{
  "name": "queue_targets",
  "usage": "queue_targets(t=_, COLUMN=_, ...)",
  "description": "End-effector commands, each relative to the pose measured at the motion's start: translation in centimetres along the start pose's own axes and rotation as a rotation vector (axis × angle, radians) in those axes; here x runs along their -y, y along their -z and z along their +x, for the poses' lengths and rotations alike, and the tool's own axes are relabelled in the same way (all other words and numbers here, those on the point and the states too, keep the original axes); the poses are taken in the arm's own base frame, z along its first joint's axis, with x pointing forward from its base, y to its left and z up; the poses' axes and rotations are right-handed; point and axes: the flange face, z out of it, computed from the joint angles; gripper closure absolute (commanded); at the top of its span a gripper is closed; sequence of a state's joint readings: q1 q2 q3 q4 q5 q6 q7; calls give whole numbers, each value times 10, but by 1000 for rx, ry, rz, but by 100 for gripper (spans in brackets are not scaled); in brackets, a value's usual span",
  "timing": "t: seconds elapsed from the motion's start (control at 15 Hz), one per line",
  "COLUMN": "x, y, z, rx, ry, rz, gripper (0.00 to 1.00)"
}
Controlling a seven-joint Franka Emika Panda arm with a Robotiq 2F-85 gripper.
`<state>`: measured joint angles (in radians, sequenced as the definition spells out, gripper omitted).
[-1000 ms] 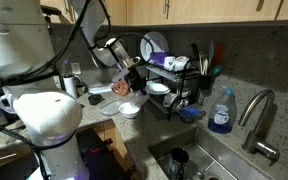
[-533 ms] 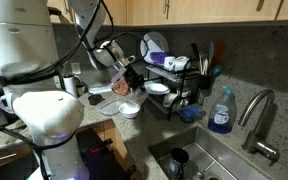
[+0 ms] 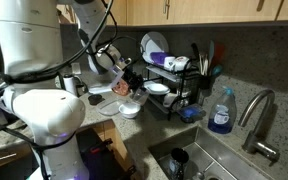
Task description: Pour the contents in the clear bowl into the white bowl
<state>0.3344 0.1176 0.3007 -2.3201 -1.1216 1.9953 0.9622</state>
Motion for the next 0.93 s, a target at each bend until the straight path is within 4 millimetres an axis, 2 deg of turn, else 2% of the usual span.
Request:
queue_targets(t=0.0, x=5, y=4, z=9, rx=-28, ry=-23, rz=-85, gripper=99)
queue_targets(t=0.87, x=32, y=6, z=-2, rx=-45, ry=-26, rz=-181, gripper=99)
